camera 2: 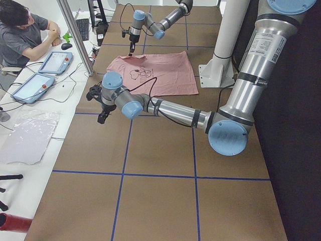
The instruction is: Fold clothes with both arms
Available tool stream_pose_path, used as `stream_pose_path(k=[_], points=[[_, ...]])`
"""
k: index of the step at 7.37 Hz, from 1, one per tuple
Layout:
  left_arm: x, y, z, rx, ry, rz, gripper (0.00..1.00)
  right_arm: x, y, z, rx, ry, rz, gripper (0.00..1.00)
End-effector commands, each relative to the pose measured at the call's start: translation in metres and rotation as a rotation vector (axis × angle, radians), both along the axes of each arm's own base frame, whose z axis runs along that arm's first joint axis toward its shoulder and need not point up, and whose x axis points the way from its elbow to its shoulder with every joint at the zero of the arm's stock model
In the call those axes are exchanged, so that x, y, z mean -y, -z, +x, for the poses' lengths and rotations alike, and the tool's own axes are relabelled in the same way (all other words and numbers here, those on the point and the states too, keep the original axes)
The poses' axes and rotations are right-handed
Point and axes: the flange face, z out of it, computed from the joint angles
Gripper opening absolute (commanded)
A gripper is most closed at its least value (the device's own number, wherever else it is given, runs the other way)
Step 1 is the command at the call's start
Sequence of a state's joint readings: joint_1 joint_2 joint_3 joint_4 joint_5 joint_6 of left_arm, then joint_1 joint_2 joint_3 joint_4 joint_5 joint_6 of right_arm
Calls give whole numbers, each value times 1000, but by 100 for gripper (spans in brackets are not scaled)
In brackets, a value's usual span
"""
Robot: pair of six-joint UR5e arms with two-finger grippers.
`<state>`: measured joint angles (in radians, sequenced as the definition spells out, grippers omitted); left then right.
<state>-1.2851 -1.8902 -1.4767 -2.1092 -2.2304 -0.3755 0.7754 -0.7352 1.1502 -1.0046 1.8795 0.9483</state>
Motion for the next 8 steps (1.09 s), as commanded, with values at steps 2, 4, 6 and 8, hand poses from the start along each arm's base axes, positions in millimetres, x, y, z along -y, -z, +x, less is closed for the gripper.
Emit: stream_pose_path(k=[2,4,6,8], points=[[0,1,1,-3,3,-3,100,7,25,-55,-61,-40,2,99],[4,3,3,2,8,-1,100,4,25,-58,-65,-47,3,100],[3,23,54,-45,61,-48,100,-13,44,-52,-16,-2,-105,100],[-15,48,156,-102,175,-139,100,-43,51,7,-95,23,-246,100]])
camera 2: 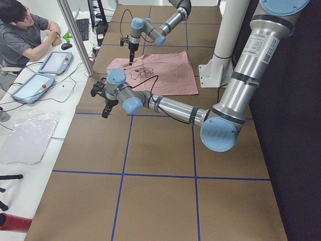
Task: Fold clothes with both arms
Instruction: 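Raise the right gripper off the shirt while the left arm moves in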
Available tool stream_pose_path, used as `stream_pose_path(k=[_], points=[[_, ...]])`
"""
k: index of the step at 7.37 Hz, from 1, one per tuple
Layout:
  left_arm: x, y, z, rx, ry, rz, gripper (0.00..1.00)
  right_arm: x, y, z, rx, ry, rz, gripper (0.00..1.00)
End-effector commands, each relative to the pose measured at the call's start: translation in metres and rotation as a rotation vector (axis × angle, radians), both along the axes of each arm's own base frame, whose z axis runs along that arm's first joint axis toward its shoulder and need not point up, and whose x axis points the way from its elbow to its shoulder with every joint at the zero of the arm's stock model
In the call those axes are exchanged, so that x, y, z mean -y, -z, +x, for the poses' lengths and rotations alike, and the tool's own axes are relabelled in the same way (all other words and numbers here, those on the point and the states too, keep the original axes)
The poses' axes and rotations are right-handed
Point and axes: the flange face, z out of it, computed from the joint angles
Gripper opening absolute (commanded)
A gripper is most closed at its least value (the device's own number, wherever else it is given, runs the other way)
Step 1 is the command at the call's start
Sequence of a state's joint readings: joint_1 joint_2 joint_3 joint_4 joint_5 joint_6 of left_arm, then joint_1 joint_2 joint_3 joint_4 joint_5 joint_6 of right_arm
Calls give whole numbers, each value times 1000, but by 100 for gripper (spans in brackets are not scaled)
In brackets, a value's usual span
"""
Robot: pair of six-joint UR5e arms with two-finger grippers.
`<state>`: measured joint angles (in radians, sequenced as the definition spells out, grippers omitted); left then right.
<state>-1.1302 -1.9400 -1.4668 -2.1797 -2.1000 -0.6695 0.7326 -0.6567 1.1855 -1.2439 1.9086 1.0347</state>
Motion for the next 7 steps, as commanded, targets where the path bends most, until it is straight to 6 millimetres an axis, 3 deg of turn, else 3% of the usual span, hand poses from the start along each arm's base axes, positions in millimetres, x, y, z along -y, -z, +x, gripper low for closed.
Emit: stream_pose_path(k=[1,2,4,5,7], points=[[-22,28,99,-68,126,-109,100,-27,-15,83,-70,-27,-113,100],[-36,32,131,-90,182,-159,100,-26,-31,123,-83,-43,-138,100],[-72,22,201,-65,281,-196,100,-16,-56,171,-74,13,-121,100],[-78,5,220,-41,286,-222,100,-15,-71,178,-77,22,-130,100],[-77,-6,226,-24,284,-234,100,-16,-75,177,-79,22,-128,100]])
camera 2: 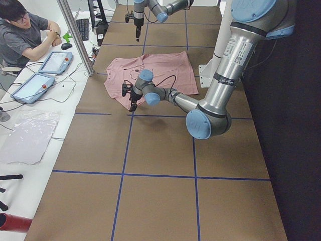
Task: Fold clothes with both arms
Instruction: 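Raise the right gripper off the shirt while the left arm moves in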
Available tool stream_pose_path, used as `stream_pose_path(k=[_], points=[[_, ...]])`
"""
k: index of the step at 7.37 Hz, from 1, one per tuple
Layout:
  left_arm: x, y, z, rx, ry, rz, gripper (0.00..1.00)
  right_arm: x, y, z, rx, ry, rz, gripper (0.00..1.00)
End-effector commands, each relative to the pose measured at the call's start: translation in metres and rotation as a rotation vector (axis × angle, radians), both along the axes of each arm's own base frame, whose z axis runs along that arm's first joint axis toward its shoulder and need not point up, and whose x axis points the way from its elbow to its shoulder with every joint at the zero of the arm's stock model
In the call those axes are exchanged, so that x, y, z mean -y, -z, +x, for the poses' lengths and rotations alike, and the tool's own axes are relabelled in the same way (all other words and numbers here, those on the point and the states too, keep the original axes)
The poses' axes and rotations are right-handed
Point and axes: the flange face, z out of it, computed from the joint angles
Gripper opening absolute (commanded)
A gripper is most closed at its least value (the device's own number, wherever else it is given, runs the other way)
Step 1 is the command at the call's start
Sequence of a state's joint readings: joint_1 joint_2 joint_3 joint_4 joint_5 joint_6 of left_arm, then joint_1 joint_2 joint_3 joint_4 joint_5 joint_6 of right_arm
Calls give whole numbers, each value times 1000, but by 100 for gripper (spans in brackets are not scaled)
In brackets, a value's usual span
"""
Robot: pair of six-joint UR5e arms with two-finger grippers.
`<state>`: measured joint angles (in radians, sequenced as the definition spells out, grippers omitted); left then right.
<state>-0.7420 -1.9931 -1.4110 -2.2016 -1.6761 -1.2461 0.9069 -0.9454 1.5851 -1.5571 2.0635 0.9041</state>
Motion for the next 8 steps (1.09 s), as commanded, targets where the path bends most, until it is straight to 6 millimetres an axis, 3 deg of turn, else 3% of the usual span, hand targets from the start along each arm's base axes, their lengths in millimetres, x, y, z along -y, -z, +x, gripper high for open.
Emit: stream_pose_path(k=[1,2,3,6,7,8], points=[[-1,-11,7,18,-3,-11,99,0,-2,1,0,2,2,100],[-1,-11,7,20,-6,-7,96,0,-2,1,1,2,3,100],[-1,-11,7,20,-6,-7,83,0,-2,1,2,2,4,100],[-1,-9,7,18,-6,-5,26,1,-4,0,-4,1,2,100],[-1,-7,7,16,-6,-3,10,1,-4,-1,-3,1,0,100],[2,2,10,7,-6,5,0,0,-5,-2,-4,1,1,100]])
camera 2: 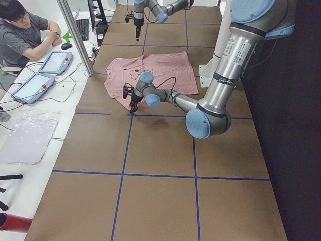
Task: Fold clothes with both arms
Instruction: 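Raise the right gripper off the shirt while the left arm moves in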
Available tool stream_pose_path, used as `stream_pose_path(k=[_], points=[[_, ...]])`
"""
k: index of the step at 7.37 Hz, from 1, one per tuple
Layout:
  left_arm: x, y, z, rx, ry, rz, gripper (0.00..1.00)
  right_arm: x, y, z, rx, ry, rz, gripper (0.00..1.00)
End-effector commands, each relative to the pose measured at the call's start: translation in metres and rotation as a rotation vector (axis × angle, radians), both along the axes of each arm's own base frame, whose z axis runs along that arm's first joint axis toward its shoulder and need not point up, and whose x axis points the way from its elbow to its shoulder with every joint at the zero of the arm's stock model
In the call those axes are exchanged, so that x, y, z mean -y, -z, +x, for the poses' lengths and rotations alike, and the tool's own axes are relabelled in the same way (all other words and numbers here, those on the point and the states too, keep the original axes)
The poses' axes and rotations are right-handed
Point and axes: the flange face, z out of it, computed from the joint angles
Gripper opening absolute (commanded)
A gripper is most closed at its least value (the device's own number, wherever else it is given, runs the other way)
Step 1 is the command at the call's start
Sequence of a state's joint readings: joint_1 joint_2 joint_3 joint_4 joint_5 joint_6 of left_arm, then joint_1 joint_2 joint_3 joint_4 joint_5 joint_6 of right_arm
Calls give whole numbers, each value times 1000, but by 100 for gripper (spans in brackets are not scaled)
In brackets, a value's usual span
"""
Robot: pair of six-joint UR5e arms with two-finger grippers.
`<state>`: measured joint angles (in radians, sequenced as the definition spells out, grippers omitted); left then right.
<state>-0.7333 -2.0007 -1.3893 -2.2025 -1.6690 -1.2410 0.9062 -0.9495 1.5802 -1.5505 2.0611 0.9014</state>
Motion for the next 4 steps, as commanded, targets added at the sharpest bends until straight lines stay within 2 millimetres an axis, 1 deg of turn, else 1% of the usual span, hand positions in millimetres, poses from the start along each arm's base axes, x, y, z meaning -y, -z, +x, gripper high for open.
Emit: stream_pose_path(k=[1,2,3,4], points=[[4,12,2,-12,2,11,0,0,-2,-1,-3,1,-2,100],[3,15,2,-16,0,13,0,0,-4,-1,-6,0,-3,100],[2,29,-1,-36,3,26,0,0,-5,-1,-7,0,-5,100],[3,56,-3,-59,6,34,0,0,-7,-2,-10,1,-6,100]])
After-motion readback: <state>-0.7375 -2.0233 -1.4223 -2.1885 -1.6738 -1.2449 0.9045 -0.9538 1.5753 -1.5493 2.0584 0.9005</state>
